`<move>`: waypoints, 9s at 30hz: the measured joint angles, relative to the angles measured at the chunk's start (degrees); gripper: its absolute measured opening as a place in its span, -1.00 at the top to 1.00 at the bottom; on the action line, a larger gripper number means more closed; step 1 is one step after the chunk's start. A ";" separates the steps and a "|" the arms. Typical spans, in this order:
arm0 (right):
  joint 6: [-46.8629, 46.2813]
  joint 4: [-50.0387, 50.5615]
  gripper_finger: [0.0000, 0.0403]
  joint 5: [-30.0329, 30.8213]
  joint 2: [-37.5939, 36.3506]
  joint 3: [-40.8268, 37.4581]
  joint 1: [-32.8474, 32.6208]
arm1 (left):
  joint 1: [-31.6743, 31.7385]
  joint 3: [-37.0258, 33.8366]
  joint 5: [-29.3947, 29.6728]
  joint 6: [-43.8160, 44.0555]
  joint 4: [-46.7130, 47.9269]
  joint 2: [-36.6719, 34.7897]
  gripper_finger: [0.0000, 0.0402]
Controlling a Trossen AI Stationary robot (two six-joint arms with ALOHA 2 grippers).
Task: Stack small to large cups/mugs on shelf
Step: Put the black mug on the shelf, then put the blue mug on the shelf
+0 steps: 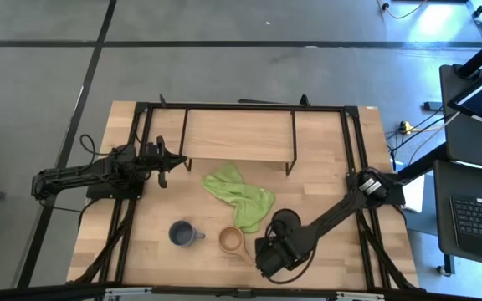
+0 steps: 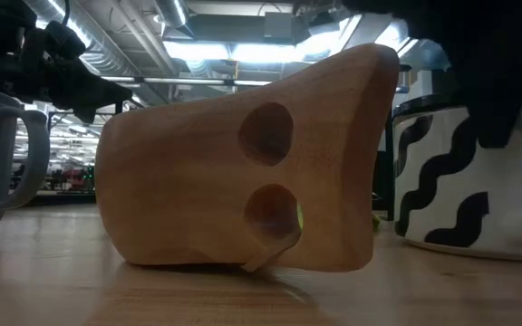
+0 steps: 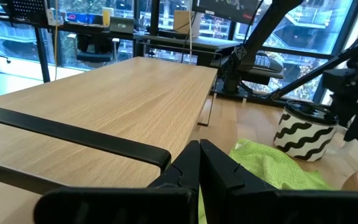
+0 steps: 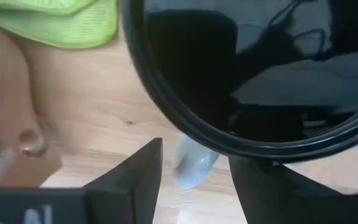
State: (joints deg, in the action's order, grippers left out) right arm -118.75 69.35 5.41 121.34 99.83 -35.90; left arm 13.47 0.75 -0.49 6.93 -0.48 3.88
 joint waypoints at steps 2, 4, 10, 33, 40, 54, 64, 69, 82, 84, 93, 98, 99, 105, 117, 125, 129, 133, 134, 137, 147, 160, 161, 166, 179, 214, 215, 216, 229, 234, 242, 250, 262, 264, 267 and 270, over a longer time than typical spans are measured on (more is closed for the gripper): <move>-0.19 0.30 0.08 0.00 0.51 0.00 -0.03 | 0.00 0.00 -0.02 -0.01 -0.01 -0.02 1.00; -0.50 0.64 0.08 0.17 1.01 0.00 0.05 | 0.02 0.00 -0.01 -0.01 0.01 -0.01 1.00; -0.75 0.63 0.20 0.17 2.43 0.00 0.98 | 0.01 0.00 -0.01 -0.01 -0.01 -0.01 1.00; -0.32 3.92 0.68 3.05 2.45 0.02 2.53 | 0.00 0.00 0.00 -0.01 -0.01 0.00 1.00; 0.14 4.67 0.71 3.09 1.96 0.00 2.62 | 0.02 0.00 -0.02 -0.01 0.01 -0.02 1.00; 3.50 11.95 0.71 10.14 -9.16 -0.04 5.92 | 0.01 0.00 0.00 -0.01 0.00 -0.01 1.00; 21.35 14.97 0.71 13.01 -20.11 0.55 13.21 | 0.00 0.00 -0.01 -0.01 0.01 0.00 1.00; 27.53 17.78 0.71 13.02 -21.78 2.85 15.23 | 0.00 0.00 0.00 -0.01 0.01 0.00 1.00; 43.65 19.70 0.71 16.88 -21.86 8.69 23.95 | 0.01 -0.01 -0.01 -0.01 0.01 0.00 1.00; 45.71 19.59 0.71 16.92 -21.86 8.81 25.21 | 0.01 -0.01 -0.02 -0.01 -0.01 -0.01 1.00; 53.99 16.48 0.71 16.57 -21.81 8.83 30.08 | 0.01 -0.01 0.00 -0.01 -0.01 0.00 1.00; 58.48 16.12 0.71 15.93 -21.22 8.81 34.06 | 0.01 -0.01 -0.02 -0.01 0.01 0.00 1.00; 59.40 16.10 0.71 15.64 -21.03 8.80 34.93 | 0.02 -0.02 -0.01 0.00 0.01 -0.02 1.00; 61.40 15.50 0.71 13.09 -19.41 8.79 38.03 | 0.00 -0.01 -0.02 -0.01 0.01 -0.02 1.00; 60.13 13.51 0.71 11.61 -15.17 8.74 38.49 | 0.00 -0.02 0.00 -0.01 0.01 0.00 1.00; 55.98 12.78 0.67 13.09 -14.86 8.76 38.42 | 0.00 -0.02 -0.01 -0.01 0.01 -0.01 1.00; 54.47 12.79 0.72 13.31 -14.86 8.76 38.22 | 0.00 -0.02 0.00 -0.01 0.01 -0.02 1.00; 50.80 13.44 0.70 15.16 -14.86 8.76 37.92 | 0.02 -0.02 -0.01 0.00 0.01 -0.01 1.00; 49.67 13.46 0.68 15.43 -14.86 8.76 37.94 | 0.01 -0.02 -0.01 -0.01 0.01 -0.01 1.00; 47.12 12.71 0.63 16.56 -14.86 8.63 37.94 | 0.02 -0.02 0.00 -0.01 0.01 0.00 1.00; 43.65 10.09 0.67 16.33 -14.60 8.52 36.69 | 0.02 -0.02 0.00 -0.01 0.01 0.00 1.00; 39.51 9.92 0.62 17.49 -14.60 8.50 35.56 | 0.02 -0.02 0.00 -0.01 0.01 0.00 1.00; 39.51 9.92 0.60 17.49 -14.60 8.50 35.56 | 0.01 -0.02 -0.01 -0.01 0.01 -0.01 1.00; 39.19 10.12 0.53 18.42 -14.60 8.50 35.70 | 0.00 -0.02 0.00 -0.01 0.00 0.00 1.00; 39.55 9.33 0.58 20.12 -14.60 8.48 37.31 | 0.00 -0.02 0.00 -0.01 0.01 -0.02 1.00; 36.76 4.10 0.41 7.46 -14.62 13.05 13.90 | 0.02 -0.02 0.00 0.01 -0.01 0.00 1.00; 36.00 2.25 0.41 6.37 -14.62 11.69 12.57 | 0.00 -0.02 0.00 -0.01 0.01 -0.02 1.00; 35.20 0.57 0.41 5.06 -14.56 10.32 11.39 | 0.01 -0.02 -0.02 -0.01 0.01 -0.02 1.00; 31.83 -26.42 0.41 0.45 -14.47 -8.76 8.30 | 0.00 -0.02 -0.02 -0.01 0.01 -0.02 1.00; 35.03 -29.96 0.41 1.59 -14.47 -9.09 8.32 | 0.02 -0.02 0.00 -0.01 0.01 0.00 1.00; 43.80 -32.32 0.41 16.85 -14.56 -4.64 9.17 | 0.02 -0.02 0.00 -0.01 0.01 0.00 1.00; 54.50 -25.11 0.41 23.49 -14.56 3.39 9.78 | 0.00 -0.09 -5.17 12.53 -6.75 0.00 1.00; 54.55 -16.63 0.41 26.29 -14.60 6.95 9.26 | -4.50 16.18 -21.79 23.28 14.08 1.23 1.00; 54.48 -16.57 0.41 25.69 -14.60 6.95 9.67 | -6.43 24.92 -18.95 16.20 25.77 3.15 1.00; 54.50 -16.13 0.41 25.53 -14.60 6.95 10.41 | -8.79 36.14 -12.30 7.66 43.40 8.37 1.00; 54.37 -14.37 0.41 25.54 -14.60 6.95 11.34 | -10.77 43.27 -9.93 8.97 53.64 15.00 1.00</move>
State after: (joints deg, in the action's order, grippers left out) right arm -64.38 54.98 30.95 106.74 106.78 -24.56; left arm 2.70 44.03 -10.42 15.89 53.16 18.88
